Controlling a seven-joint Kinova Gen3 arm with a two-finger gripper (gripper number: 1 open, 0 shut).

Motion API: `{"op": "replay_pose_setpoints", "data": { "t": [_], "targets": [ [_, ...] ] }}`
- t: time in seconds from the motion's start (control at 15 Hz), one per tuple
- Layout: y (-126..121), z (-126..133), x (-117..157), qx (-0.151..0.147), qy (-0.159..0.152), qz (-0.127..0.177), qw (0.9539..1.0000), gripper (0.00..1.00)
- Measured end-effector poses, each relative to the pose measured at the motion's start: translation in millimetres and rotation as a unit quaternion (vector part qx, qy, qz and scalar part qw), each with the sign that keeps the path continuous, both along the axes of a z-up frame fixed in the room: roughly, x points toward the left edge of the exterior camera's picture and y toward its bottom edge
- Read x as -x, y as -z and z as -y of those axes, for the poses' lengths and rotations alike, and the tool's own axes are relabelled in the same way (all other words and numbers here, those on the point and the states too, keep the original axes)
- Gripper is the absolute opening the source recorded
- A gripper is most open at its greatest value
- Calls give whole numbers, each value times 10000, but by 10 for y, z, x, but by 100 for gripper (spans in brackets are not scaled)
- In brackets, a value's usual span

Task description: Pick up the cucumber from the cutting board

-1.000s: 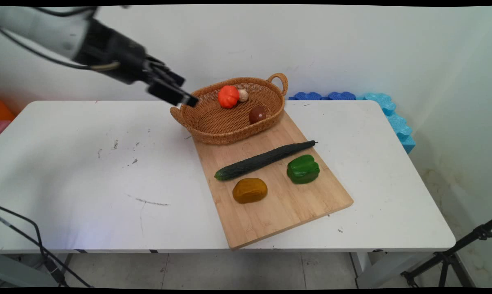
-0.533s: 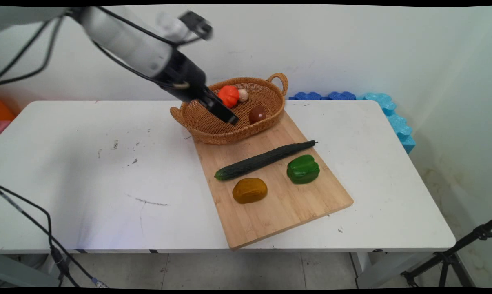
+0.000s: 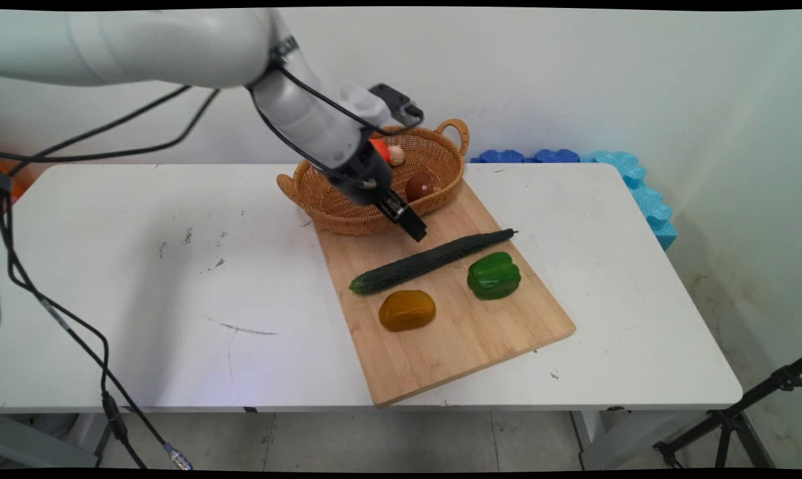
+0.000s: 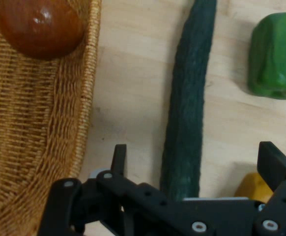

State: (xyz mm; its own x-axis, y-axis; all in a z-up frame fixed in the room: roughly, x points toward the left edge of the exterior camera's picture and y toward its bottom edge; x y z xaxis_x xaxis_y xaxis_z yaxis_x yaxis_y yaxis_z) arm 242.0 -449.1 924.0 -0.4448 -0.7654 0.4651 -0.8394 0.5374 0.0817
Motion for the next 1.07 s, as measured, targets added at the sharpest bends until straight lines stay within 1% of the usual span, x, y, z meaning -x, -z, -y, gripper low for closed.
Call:
{"op": "replay_pose_setpoints", "data": {
  "t": [0.2, 0.4, 0.73, 1.0, 1.07],
  "targets": [
    [222, 129, 122, -85, -121, 112, 9998, 100],
    [409, 202, 239, -174, -170, 156, 9996, 100],
    [626, 267, 373, -238, -109, 221, 9994, 100],
    [744, 313, 433, -243, -58, 266, 9993, 100],
    [768, 325, 448, -229, -39, 274, 9994, 0]
  ]
}}
